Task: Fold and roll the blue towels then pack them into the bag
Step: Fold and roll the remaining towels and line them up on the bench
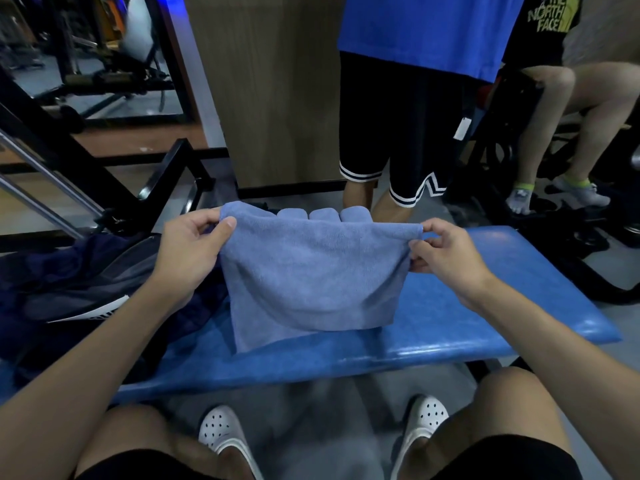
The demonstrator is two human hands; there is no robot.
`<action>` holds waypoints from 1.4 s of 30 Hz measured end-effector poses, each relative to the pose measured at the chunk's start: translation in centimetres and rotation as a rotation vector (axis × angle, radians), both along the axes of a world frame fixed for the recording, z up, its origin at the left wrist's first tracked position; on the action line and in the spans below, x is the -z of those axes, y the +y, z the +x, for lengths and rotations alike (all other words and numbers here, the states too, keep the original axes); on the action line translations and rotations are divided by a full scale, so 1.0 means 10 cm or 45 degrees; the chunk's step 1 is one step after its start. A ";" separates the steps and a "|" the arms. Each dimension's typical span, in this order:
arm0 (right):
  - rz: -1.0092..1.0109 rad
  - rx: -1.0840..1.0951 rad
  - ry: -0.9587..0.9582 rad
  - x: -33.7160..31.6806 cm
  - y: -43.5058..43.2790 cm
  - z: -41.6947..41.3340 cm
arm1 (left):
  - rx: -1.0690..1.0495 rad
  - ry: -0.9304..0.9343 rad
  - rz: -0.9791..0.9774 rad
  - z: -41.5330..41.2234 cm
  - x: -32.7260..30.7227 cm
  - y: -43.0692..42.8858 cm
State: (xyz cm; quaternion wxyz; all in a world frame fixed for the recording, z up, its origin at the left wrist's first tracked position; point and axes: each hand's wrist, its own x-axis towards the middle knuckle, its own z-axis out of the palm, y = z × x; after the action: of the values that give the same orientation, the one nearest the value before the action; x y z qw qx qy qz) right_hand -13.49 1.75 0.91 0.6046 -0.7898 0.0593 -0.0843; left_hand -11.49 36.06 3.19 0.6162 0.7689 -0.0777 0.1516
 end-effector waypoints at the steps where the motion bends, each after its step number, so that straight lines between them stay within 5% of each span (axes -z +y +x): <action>1: 0.004 0.000 0.001 0.00 0.00 -0.01 | 0.001 0.002 -0.004 0.00 0.00 0.01; 15: -0.082 0.028 -0.016 -0.03 -0.07 -0.02 | 0.011 0.023 0.016 -0.04 -0.04 0.03; 29: 0.153 -0.101 -0.042 -0.06 -0.13 -0.02 | -0.027 0.051 -0.095 -0.08 -0.05 0.06; 35: 0.216 -0.009 -0.088 -0.12 -0.09 -0.01 | -0.121 0.078 0.077 -0.03 -0.03 0.15; 42: -0.035 -0.006 -0.106 -0.15 -0.14 0.04 | -0.035 0.122 0.234 -0.02 -0.11 0.29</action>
State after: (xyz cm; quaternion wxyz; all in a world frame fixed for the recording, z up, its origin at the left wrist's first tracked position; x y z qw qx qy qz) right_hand -13.06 0.32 2.40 0.5958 -0.7941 0.0313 -0.1164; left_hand -11.65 38.94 4.25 0.5439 0.8296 -0.0513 0.1153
